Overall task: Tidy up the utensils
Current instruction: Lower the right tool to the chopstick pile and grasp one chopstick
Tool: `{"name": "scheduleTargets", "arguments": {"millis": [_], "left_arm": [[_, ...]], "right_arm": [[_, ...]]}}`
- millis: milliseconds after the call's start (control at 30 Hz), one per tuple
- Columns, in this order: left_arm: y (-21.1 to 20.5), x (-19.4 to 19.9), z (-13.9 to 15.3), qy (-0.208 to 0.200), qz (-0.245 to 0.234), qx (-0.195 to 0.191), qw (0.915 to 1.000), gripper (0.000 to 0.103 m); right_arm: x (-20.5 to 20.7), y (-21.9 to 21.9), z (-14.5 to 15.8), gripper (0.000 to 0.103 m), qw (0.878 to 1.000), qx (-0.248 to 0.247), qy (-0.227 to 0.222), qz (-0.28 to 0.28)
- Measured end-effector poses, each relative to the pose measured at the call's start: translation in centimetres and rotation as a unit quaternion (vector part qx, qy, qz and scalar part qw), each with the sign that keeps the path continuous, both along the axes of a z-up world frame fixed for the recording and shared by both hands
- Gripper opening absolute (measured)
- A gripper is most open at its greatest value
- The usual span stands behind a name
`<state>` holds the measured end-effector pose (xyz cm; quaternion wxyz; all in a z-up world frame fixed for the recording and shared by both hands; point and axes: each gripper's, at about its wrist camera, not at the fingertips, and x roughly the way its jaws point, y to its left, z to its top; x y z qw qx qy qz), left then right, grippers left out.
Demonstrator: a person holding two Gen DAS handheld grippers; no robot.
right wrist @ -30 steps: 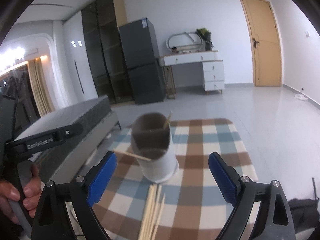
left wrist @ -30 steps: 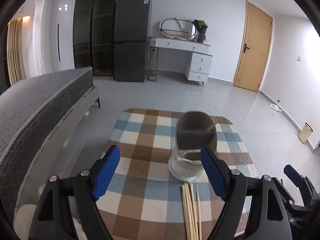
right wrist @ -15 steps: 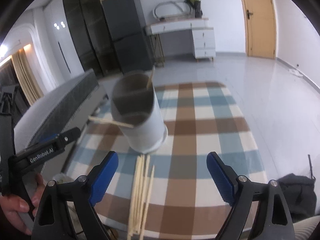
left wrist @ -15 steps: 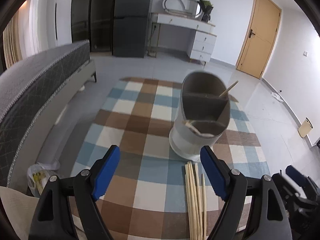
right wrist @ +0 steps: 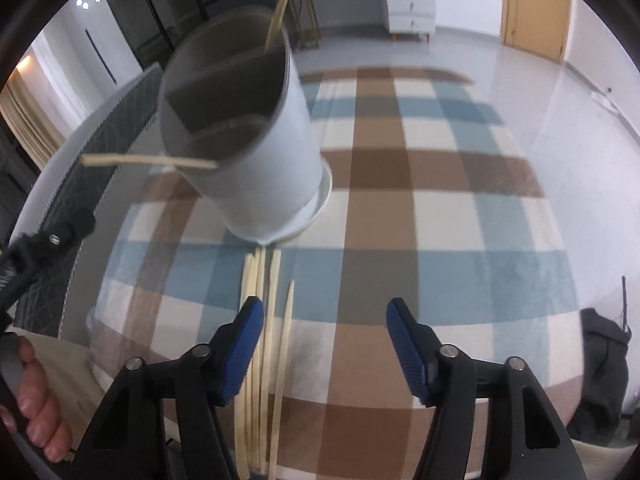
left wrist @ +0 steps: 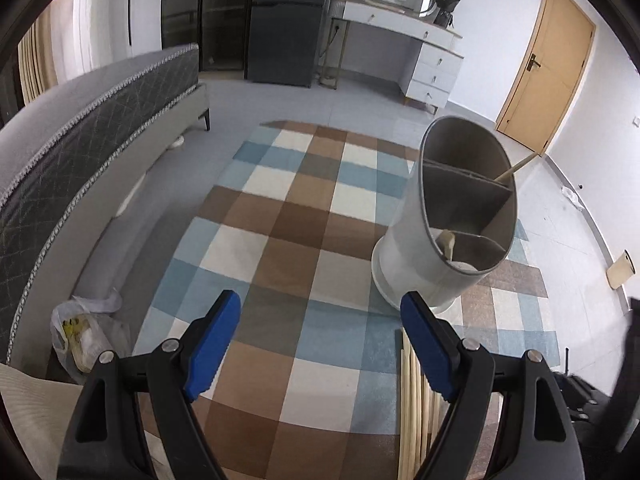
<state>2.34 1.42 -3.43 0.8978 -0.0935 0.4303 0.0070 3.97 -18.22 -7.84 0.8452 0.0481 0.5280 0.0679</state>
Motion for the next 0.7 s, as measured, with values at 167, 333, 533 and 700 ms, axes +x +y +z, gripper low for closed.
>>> {"name": "scheduleTargets", "arguments": {"millis": [167, 333, 533, 700], "left_arm": [[0.4, 0.9, -1.1, 0.035, 0.018, 0.006, 0.9992, 0.079], [1.1, 1.4, -1.6, 0.053, 0.027, -0.006, 0.9982, 0.079], [1.5, 1.7, -1.8, 0.057, 0.032, -0.005, 0.9978, 0.079], [2.0, 1.9, -2.1, 0.064, 0.041, -0.006, 0.9971, 0.079]], "right_arm": [[1.3, 1.3, -2.6, 0.047, 0.999, -0.033, 0.033, 0.019], [2.7, 2.3, -4.5, 0.029, 0.997, -0.038, 0.058, 0.031], [3.1, 3.7, -4.9, 0.029, 0.996, -0.047, 0.061, 0.050], [3.5, 4.8, -5.1, 0.029, 0.994, -0.077, 0.053, 0.060]]}}
